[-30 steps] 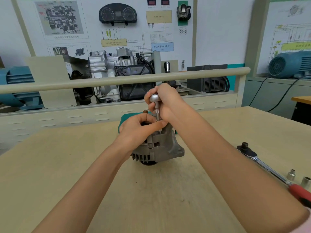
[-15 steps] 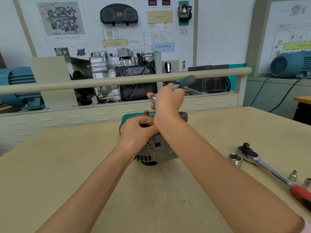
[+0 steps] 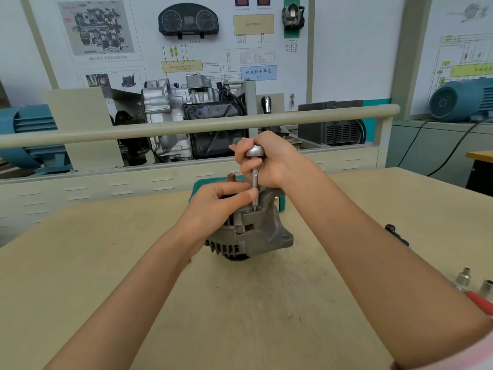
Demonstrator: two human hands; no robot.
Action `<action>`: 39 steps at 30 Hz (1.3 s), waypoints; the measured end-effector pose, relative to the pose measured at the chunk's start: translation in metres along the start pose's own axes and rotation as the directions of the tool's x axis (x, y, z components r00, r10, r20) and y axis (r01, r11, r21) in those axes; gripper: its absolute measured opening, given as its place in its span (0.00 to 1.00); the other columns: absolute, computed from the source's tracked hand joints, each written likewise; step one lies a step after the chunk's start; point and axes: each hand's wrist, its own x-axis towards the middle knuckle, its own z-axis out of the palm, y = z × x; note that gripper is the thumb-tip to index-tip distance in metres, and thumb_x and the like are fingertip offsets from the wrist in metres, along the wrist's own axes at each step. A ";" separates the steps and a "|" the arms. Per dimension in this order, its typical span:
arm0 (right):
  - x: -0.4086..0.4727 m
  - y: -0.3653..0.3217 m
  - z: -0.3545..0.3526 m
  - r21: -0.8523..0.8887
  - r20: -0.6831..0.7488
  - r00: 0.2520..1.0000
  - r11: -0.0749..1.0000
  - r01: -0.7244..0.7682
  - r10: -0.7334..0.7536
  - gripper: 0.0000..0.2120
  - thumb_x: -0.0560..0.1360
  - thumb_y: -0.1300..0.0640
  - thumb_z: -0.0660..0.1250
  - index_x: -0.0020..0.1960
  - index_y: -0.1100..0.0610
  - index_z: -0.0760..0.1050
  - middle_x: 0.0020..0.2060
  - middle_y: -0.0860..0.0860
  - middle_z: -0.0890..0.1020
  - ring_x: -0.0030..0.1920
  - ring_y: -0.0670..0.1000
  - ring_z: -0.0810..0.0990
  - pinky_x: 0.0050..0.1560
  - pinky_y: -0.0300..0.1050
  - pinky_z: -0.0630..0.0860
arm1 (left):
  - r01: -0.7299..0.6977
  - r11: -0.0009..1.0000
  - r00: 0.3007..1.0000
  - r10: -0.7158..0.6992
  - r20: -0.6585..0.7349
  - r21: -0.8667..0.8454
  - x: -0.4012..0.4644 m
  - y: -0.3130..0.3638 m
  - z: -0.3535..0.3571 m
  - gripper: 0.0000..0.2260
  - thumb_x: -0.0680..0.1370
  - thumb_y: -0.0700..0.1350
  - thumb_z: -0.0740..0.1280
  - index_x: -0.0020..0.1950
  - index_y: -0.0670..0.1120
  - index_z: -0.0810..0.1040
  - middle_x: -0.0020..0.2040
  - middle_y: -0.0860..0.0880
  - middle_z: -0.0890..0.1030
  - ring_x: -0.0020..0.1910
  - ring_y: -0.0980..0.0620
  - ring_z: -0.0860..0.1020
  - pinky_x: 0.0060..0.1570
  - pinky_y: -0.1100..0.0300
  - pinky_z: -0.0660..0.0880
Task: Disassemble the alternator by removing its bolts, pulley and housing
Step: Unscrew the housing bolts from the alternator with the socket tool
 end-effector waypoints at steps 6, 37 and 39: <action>-0.002 0.011 0.008 -0.032 -0.045 0.993 0.994 0.107 -0.109 0.20 0.79 0.66 0.49 0.69 0.56 0.66 0.19 0.46 0.68 0.17 0.41 0.67 0.16 0.31 0.53 | -0.031 0.998 0.999 0.029 -0.023 -0.061 -0.002 -0.001 0.000 0.05 0.74 0.46 0.72 0.48 0.53 0.85 0.43 0.54 0.86 0.44 0.57 0.83 0.38 0.73 0.76; 0.000 0.016 0.014 -0.118 -0.217 0.941 0.964 0.238 -0.258 0.12 0.76 0.68 0.46 0.42 0.57 0.65 0.27 0.53 0.71 0.15 0.43 0.68 0.16 0.31 0.55 | -0.019 1.000 0.993 0.018 -0.116 -0.008 0.002 -0.002 0.007 0.05 0.70 0.50 0.73 0.44 0.53 0.84 0.43 0.54 0.85 0.49 0.52 0.82 0.49 0.58 0.74; 0.002 0.009 0.011 -0.094 -0.084 0.992 0.992 0.084 -0.092 0.16 0.76 0.68 0.47 0.48 0.52 0.70 0.19 0.49 0.69 0.16 0.43 0.67 0.15 0.32 0.54 | -0.011 1.000 0.998 0.011 -0.069 0.000 0.000 -0.001 0.004 0.06 0.72 0.51 0.72 0.48 0.54 0.85 0.45 0.54 0.85 0.51 0.53 0.82 0.53 0.57 0.75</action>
